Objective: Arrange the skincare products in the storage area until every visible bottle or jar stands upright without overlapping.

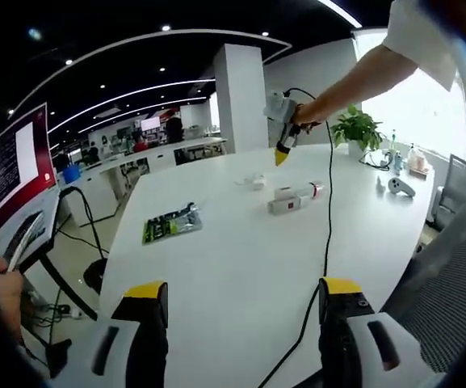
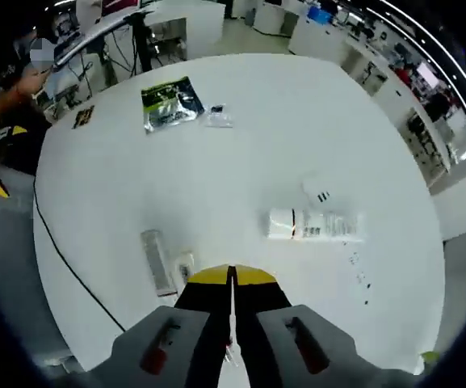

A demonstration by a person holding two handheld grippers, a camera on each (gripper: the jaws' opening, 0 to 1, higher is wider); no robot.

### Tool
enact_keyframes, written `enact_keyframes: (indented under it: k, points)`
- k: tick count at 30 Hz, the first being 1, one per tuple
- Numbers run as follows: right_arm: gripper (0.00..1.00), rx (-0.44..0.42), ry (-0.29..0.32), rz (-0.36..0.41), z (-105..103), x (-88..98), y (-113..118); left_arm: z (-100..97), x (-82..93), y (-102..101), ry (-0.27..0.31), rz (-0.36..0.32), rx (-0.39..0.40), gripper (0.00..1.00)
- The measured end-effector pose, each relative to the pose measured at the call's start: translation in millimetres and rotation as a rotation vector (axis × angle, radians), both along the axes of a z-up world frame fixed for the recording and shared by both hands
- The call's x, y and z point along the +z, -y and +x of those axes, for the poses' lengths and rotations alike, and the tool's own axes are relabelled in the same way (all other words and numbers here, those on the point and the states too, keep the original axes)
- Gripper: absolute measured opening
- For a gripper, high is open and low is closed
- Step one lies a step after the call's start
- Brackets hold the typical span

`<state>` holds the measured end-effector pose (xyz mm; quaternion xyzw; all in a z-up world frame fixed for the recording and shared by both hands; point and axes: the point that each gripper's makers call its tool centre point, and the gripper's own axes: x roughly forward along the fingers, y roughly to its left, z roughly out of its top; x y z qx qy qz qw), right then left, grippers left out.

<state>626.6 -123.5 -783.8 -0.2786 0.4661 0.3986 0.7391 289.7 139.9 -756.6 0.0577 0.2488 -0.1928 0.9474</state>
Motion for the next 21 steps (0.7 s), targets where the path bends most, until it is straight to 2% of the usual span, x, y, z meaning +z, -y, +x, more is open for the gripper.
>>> enact_keyframes:
  k: [2,3,4,5,6,8,9,12,14,19,20,21]
  points:
    - [0.0,-0.055,-0.002,0.025,-4.4,0.1,-3.0,0.0,-1.8,-0.5,-0.007,0.003,0.002,0.78]
    - [0.0,-0.08,-0.024,0.047,-4.4,-3.1,-4.4,0.0,-2.8,-0.5,-0.011,0.006,0.002,0.78]
    - [0.0,-0.124,-0.037,0.068,11.1,-11.7,-1.6,-0.2,-4.2,-0.9,-0.016,0.01,0.002,0.78]
    - [0.0,-0.151,-0.023,0.083,20.3,-15.8,0.3,-0.1,-5.7,-1.2,-0.022,0.012,0.004,0.78]
    - [0.01,-0.181,-0.016,0.099,8.7,-11.3,-2.3,-0.1,-6.5,-1.4,-0.026,0.012,0.005,0.78]
    - [0.03,-0.265,-0.054,0.151,14.0,-18.0,-2.4,0.0,-8.3,-2.3,-0.032,0.016,0.008,0.78]
    - [0.06,-0.317,-0.051,0.176,22.2,-20.1,-0.2,0.0,-9.0,-2.7,-0.034,0.017,0.011,0.78]
    - [0.19,-0.458,-0.057,0.252,36.0,-24.6,5.2,-0.7,-11.5,-3.3,-0.044,0.022,0.014,0.78]
    - [0.28,-0.545,-0.064,0.282,57.6,-33.9,17.7,-1.0,-12.4,-3.3,-0.047,0.026,0.013,0.78]
    - [0.52,-0.698,-0.097,0.333,75.3,-49.7,25.4,-1.7,-15.6,-3.9,-0.061,0.033,0.016,0.77]
    - [0.59,-0.743,-0.075,0.327,80.1,-50.8,28.5,-1.8,-16.5,-4.1,-0.065,0.035,0.017,0.77]
    - [0.64,-0.753,-0.067,0.33,84.2,-51.4,29.0,-1.8,-16.9,-4.4,-0.066,0.036,0.019,0.77]
